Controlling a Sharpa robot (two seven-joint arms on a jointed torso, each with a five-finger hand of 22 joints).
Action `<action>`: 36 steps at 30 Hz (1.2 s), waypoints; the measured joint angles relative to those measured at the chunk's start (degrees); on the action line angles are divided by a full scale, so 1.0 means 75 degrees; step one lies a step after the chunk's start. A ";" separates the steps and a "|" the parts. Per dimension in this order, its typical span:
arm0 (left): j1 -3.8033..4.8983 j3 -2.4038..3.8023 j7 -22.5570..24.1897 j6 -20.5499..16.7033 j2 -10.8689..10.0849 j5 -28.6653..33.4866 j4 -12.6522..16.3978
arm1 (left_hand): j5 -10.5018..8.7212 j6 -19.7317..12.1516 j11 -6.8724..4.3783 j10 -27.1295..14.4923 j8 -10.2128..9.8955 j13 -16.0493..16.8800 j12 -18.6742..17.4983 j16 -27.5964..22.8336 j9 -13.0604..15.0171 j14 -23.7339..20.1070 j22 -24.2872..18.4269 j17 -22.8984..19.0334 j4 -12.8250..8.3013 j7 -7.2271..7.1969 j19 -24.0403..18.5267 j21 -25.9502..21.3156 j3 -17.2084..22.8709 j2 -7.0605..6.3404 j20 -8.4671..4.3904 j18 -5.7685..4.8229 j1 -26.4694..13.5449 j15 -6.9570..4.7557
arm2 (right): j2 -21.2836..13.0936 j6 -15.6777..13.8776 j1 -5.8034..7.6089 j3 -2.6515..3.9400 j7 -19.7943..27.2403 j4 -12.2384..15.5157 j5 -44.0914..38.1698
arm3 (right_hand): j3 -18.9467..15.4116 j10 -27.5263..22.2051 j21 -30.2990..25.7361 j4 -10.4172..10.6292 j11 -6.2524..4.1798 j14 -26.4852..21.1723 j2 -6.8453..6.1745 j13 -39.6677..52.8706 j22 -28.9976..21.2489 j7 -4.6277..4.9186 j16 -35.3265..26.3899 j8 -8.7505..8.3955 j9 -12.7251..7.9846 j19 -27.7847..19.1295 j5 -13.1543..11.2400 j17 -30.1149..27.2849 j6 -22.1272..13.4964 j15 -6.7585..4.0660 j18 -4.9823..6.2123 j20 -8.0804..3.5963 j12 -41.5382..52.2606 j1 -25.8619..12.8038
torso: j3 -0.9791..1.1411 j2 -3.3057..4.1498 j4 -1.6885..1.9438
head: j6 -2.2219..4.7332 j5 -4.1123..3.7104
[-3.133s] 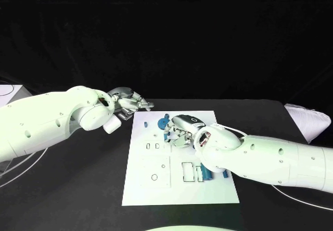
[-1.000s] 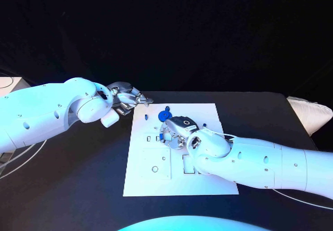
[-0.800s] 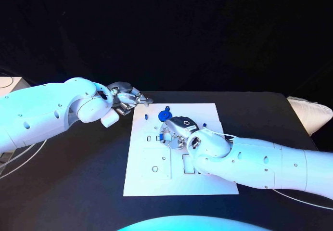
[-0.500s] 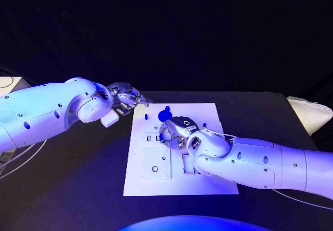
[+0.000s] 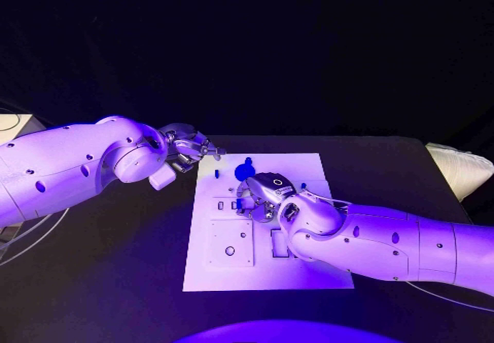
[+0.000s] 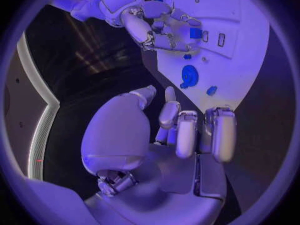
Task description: Assemble the parts on the task board
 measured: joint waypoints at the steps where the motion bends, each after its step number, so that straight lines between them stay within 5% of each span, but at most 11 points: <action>1: -0.0001 -0.0004 -0.0003 0.0004 0.0000 0.0000 -0.0003 | 0.0000 0.0000 0.0000 0.0000 0.0000 0.0000 0.0000 0.0000 0.0000 0.0000 0.0000 0.0000 0.0000 0.0000 0.0000 0.0000 0.0000 0.0000 0.0000 0.0000 0.0000 0.0000 | -0.0033 -0.0017 0.0000 0.0000 0.0000 0.0048 0.0000 | -0.0078 -0.0029 -0.0018 0.0034 0.0001 0.0000 0.0000 0.0000 0.0000 0.0001 -0.0016 0.0000 0.0000 0.0005 0.0000 0.0000 -0.0048 0.0000 0.0000 0.0005 -0.0031 0.0000 | 0.0000 -0.0001 0.0000 | 0.0000 0.0000; 8: -0.0015 -0.0043 -0.0027 0.0042 0.0001 -0.0042 -0.0019 | 0.0000 -0.0028 0.0028 -0.0028 0.0000 -0.0024 0.0000 0.0000 0.0045 0.0000 0.0000 0.0000 0.0000 0.0028 0.0000 0.0000 0.0000 0.0000 0.0000 0.0000 0.0000 0.0000 | -0.0443 -0.0191 0.0008 0.0000 0.0022 0.0587 0.0000 | -0.1548 -0.0129 -0.0214 0.0428 0.0048 -0.0001 0.0196 -0.0001 -0.0001 0.0064 -0.0089 0.0000 0.0000 0.0000 0.0090 -0.0001 -0.0334 0.0054 0.0001 0.0055 -0.0145 0.0266 | -0.0001 -0.0015 -0.0006 | 0.0017 0.0003; 17: -0.0045 -0.0099 -0.0111 0.0085 0.0081 -0.0398 -0.0063 | 0.0000 -0.0055 0.0033 -0.0034 0.0000 -0.0028 -0.0029 0.0000 0.0087 0.0000 0.0006 0.0000 0.0032 0.0055 0.0000 0.0000 -0.0032 -0.0122 0.0000 0.0000 -0.0122 0.0000 | -0.1184 -0.0425 0.0353 0.0059 0.0299 0.1400 0.0148 | -0.1816 -0.0149 -0.0214 0.0431 0.0068 -0.0001 0.0283 -0.0001 -0.0002 0.0092 -0.0089 0.0000 0.0000 0.0003 0.0312 -0.0001 -0.0397 0.0054 0.0000 0.0057 -0.0145 0.0430 | 0.0014 -0.0080 -0.0078 | 0.0039 0.0034; 22: -0.0061 -0.0135 -0.0240 0.0172 0.0202 -0.0828 -0.0105 | 0.0000 -0.0055 0.0044 -0.0044 0.0000 -0.0007 -0.0029 0.0000 0.0087 0.0000 0.0005 0.0000 0.0032 0.0055 0.0000 0.0000 -0.0032 -0.0121 0.0000 0.0000 -0.0122 0.0000 | -0.1723 -0.0439 0.0673 0.0104 0.0821 0.1761 0.0840 | -0.1766 -0.0149 -0.0267 0.0383 0.0068 -0.0001 0.0406 -0.0002 -0.0002 0.0068 -0.0089 0.0089 0.0047 0.0027 0.0745 -0.0001 -0.0413 0.0053 0.0001 0.0081 -0.0145 0.0800 | 0.0022 -0.0138 -0.0108 | 0.0044 0.0067; 29: -0.0074 -0.0215 -0.0643 0.0563 0.0443 -0.1484 -0.0165 | 0.0000 -0.0055 0.0043 -0.0043 -0.0046 -0.0025 -0.0029 0.0000 0.0140 0.0000 0.0005 0.0000 0.0063 0.0055 0.0000 0.0000 -0.0064 -0.0036 0.0000 0.0001 -0.0389 0.0000 | -0.2322 -0.0010 0.1120 0.0146 0.1935 0.1683 0.2503 | -0.1445 -0.0178 -0.0479 0.0311 0.0038 -0.0001 0.0509 -0.0002 -0.0003 0.0041 -0.0134 0.0241 0.0091 0.0027 0.1008 -0.0002 -0.0329 0.0054 0.0000 0.0081 -0.0145 0.1162 | 0.0031 -0.0214 -0.0144 | 0.0013 0.0132; 36: -0.0077 -0.0301 -0.1193 0.1075 0.0760 -0.1899 -0.0228 | 0.0000 0.0002 0.0040 -0.0046 0.0044 -0.0066 -0.0069 0.0000 0.0395 0.0000 0.0004 0.0006 0.0108 -0.0001 0.0000 -0.0030 -0.0108 0.0026 0.0000 0.0000 -0.0894 0.0000 | -0.2641 0.0436 0.1506 0.0191 0.2805 0.1004 0.4494 | -0.1372 -0.0177 -0.0576 0.0321 0.0039 -0.0001 0.0509 -0.0002 -0.0004 0.0015 -0.0134 0.0296 0.0108 -0.0045 0.1053 -0.0002 -0.0304 0.0053 0.0000 0.0068 -0.0145 0.1162 | 0.0051 -0.0268 -0.0163 | -0.0028 0.0185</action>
